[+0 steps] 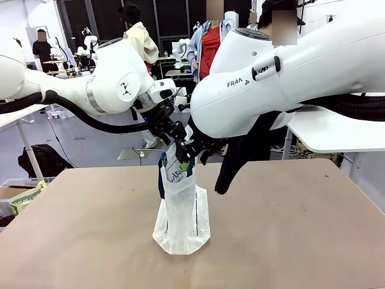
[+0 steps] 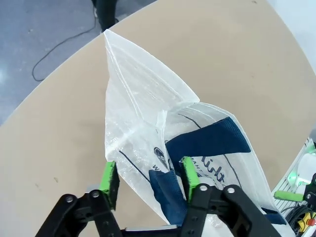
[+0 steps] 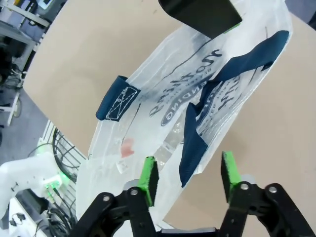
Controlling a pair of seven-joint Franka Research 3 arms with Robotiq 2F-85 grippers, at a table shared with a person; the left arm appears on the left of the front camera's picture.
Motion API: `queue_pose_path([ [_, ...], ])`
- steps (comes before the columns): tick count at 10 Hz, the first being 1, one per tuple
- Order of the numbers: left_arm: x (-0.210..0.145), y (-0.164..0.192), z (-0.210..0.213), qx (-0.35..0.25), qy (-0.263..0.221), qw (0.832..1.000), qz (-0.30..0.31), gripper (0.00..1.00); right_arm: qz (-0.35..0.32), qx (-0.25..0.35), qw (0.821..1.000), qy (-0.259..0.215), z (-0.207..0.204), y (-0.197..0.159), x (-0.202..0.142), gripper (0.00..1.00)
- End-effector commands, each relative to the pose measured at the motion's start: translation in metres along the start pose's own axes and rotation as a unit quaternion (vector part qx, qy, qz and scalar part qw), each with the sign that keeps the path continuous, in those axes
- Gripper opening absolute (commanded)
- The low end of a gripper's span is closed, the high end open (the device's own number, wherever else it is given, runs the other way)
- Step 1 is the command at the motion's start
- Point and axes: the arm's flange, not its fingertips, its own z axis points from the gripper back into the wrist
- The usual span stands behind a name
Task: Transfer purchased items from the store into the shopping bag.
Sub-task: Open the Reusable shopping bag in the center of the table.
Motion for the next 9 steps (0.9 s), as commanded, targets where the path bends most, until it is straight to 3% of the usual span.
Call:
queue_pose_path([
  [1,0.001,0.004,0.002,0.01,0.003,1.0,0.001,0.0,-0.012,0.002,1.0,0.0,0.0,-0.002,-0.003,0.0],
  [5,-0.008,0.015,0.012,0.042,-0.009,0.999,0.005,0.0,-0.032,-0.011,0.999,0.013,0.0,-0.015,-0.003,0.0],
  [9,-0.05,0.062,0.043,0.106,-0.027,0.992,0.066,0.0,-0.046,-0.027,0.998,0.02,-0.001,-0.02,-0.002,0.0],
])
